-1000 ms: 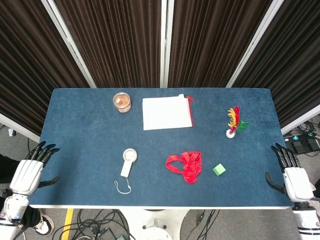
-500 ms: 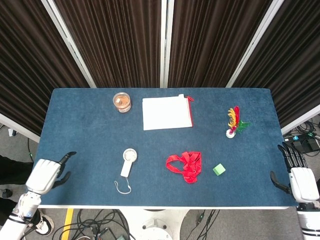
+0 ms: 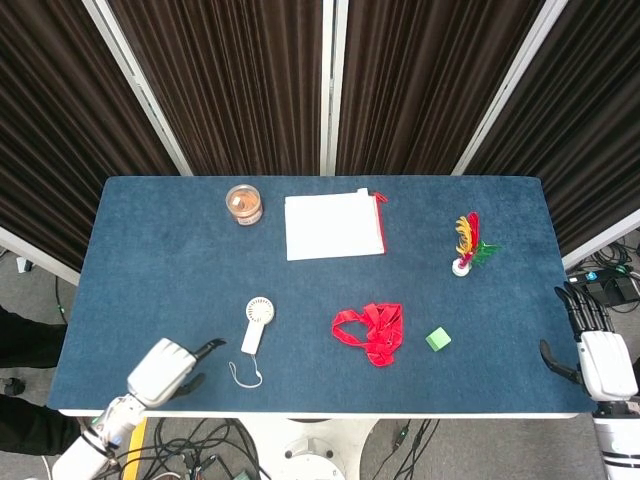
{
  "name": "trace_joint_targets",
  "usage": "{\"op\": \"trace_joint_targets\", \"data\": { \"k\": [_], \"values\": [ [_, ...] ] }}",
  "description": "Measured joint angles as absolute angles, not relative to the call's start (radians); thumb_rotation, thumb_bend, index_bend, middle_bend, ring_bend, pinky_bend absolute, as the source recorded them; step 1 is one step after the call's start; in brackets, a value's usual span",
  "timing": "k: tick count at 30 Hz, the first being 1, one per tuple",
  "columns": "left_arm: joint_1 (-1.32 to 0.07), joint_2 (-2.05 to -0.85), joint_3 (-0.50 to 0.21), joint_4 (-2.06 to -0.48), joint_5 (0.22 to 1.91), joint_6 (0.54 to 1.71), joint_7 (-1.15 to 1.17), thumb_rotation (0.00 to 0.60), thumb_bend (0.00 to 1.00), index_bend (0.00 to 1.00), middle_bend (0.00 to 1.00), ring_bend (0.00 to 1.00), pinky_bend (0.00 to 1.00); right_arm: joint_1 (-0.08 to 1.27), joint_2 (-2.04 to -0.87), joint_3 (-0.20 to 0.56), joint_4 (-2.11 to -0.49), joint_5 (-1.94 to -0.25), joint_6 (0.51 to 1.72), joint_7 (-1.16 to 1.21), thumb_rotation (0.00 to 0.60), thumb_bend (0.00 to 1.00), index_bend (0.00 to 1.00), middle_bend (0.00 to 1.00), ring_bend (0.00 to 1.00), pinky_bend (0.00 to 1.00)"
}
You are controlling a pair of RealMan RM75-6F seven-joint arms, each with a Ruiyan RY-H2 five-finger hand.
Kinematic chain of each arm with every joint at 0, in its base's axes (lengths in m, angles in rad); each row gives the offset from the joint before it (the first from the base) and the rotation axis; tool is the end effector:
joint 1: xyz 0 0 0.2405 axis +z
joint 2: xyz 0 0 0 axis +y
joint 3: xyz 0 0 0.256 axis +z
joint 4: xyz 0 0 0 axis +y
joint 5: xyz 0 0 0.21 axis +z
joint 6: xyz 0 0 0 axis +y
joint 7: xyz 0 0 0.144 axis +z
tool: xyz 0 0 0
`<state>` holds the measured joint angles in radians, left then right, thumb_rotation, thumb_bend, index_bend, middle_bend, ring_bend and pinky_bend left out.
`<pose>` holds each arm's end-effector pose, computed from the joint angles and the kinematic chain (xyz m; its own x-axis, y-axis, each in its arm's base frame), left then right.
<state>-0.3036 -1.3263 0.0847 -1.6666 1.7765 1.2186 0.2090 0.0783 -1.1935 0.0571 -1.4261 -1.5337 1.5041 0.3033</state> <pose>-0.2171 0.1835 0.0316 0.4897 0.2306 0.8409 0.7848 -0.5368 -0.3098 -0.3357 -0.1825 0.1551 0.2136 0.0206 0.9767 -0.9763 -0.0303 0.2141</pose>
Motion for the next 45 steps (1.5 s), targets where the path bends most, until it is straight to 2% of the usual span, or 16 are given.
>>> {"op": "trace_joint_targets", "data": {
  "k": [15,30,36,45],
  "values": [
    [-0.413,-1.447,0.051,-1.591,1.722,1.067,0.285,0.600,0.37,0.17,0.82,0.87,0.92,0.078,-1.192,0.061,-1.407,-1.523,1.495,0.324,0.600,0.33,0.00,0.00,0.00,0.00],
    [-0.461,-1.518,0.029,-1.502,1.613,0.996,0.289,0.600,0.37,0.17,0.82,0.87,0.92,0.081,-1.188,0.050,-1.382,-1.519,1.461,0.391,0.600,0.33,0.00,0.00,0.00,0.00],
    [-0.466,-1.543,0.034,-1.456,1.591,0.996,0.294,0.600,0.37,0.17,0.82,0.87,0.92,0.080,-1.196,0.052,-1.366,-1.516,1.464,0.403,0.600,0.33,0.00,0.00,0.00,0.00],
    [-0.474,-1.540,0.029,-1.471,1.577,1.020,0.307,0.600,0.37,0.16,0.82,0.87,0.92,0.078,-1.206,0.053,-1.353,-1.518,1.467,0.408,0.600,0.33,0.00,0.00,0.00,0.00]
  ]
}}
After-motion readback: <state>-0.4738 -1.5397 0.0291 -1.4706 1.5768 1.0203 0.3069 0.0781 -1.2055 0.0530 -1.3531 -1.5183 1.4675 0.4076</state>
